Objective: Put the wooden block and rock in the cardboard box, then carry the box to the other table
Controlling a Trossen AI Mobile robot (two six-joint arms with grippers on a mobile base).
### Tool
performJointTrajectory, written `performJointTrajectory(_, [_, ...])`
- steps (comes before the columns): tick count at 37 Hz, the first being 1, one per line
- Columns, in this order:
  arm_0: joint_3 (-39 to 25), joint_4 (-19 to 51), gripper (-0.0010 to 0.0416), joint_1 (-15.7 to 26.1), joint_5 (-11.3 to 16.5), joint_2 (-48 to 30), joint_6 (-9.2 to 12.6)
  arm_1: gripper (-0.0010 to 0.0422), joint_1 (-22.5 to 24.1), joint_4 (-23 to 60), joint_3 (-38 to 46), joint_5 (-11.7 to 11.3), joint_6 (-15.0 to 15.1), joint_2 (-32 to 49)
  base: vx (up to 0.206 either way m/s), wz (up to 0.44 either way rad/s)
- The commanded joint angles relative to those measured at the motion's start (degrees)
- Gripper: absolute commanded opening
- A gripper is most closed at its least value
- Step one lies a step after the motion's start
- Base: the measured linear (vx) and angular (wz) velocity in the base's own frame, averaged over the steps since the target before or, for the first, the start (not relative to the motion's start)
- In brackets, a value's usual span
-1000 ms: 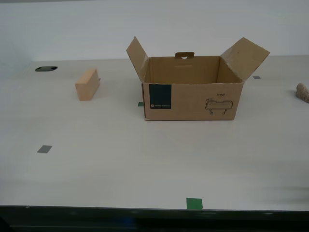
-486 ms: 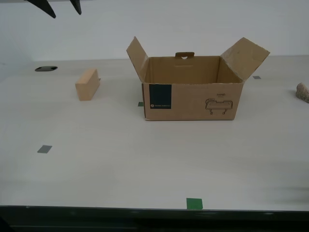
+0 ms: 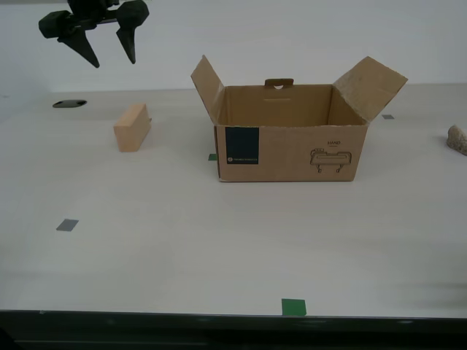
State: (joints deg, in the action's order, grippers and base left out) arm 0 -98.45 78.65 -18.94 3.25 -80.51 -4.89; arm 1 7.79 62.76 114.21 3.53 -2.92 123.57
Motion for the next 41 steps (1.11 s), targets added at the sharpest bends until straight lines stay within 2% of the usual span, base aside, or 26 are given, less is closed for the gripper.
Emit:
performJointTrajectory(1, [0.00,-0.15,0.0351,0.24,0.26,-1.73,0.09,0.0359,0.17,-0.39,0.00,-0.07,-0.11,-0.04,0.000,0.000])
performJointTrajectory(12, [0.00,-0.96,0.0350,0.31,0.20,-7.67,-0.31,0.0359,0.17,0.20,0.02,-0.09,-0.04,-0.09,0.000,0.000])
performJointTrajectory(16, [0.00,-2.12,0.0350,0.33,0.20,-9.90,-1.31,0.0359,0.17,0.17,0.02,-0.07,0.02,-0.09,0.000,0.000])
performJointTrajectory(41, [0.00,-6.69,0.0352,1.81,0.15,-25.70,-3.06,0.0359,0.17,0.02,0.02,-0.09,0.37,-0.09,0.000,0.000])
